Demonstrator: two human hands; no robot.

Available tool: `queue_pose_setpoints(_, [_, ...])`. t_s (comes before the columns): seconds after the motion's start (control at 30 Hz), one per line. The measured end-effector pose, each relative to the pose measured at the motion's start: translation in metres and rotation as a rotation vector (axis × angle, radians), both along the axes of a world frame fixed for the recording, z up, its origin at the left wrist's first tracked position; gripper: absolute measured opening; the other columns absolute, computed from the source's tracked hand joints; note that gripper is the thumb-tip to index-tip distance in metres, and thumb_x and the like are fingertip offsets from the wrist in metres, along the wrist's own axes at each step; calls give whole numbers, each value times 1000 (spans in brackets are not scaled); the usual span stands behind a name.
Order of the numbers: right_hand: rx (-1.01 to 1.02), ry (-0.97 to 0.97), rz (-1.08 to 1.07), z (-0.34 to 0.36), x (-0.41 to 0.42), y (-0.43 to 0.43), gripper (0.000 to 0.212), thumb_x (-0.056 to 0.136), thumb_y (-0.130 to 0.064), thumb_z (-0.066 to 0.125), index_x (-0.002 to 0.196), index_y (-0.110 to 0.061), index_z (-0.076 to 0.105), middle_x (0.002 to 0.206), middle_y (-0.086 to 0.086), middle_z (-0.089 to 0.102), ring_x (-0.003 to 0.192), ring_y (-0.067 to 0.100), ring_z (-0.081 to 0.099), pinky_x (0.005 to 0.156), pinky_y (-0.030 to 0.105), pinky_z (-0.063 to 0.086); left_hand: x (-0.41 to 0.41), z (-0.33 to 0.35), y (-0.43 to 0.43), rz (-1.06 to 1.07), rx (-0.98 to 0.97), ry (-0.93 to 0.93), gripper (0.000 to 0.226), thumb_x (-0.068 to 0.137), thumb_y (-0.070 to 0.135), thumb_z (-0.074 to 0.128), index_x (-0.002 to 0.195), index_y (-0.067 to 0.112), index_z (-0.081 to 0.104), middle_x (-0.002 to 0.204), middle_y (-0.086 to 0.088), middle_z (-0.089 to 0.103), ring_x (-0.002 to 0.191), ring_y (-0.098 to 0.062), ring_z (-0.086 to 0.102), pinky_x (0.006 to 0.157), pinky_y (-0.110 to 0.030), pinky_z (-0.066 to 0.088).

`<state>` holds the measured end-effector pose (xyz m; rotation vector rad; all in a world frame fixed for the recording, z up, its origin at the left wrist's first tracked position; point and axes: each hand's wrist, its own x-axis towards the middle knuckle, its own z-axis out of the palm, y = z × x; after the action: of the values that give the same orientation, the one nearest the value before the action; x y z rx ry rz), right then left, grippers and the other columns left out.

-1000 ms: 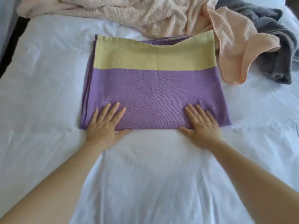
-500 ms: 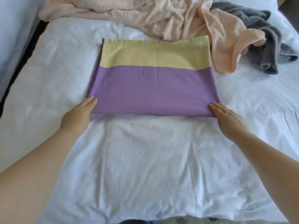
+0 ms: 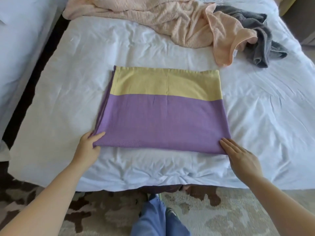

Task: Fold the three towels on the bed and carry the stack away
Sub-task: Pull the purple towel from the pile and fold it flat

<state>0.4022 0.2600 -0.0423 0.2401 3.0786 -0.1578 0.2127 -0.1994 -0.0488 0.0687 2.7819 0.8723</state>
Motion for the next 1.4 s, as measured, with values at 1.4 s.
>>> queue_pose_setpoints(1.4, [-636,-50,-601,16,-50,-3,49,85,-43,63,125,-21,46,112,2,63,109,29,57,102,41,34,58,-4,192,-548,-113,416,59,75,10,75,131,10,57,138,-17,51,120,-41,51,100,-52,43])
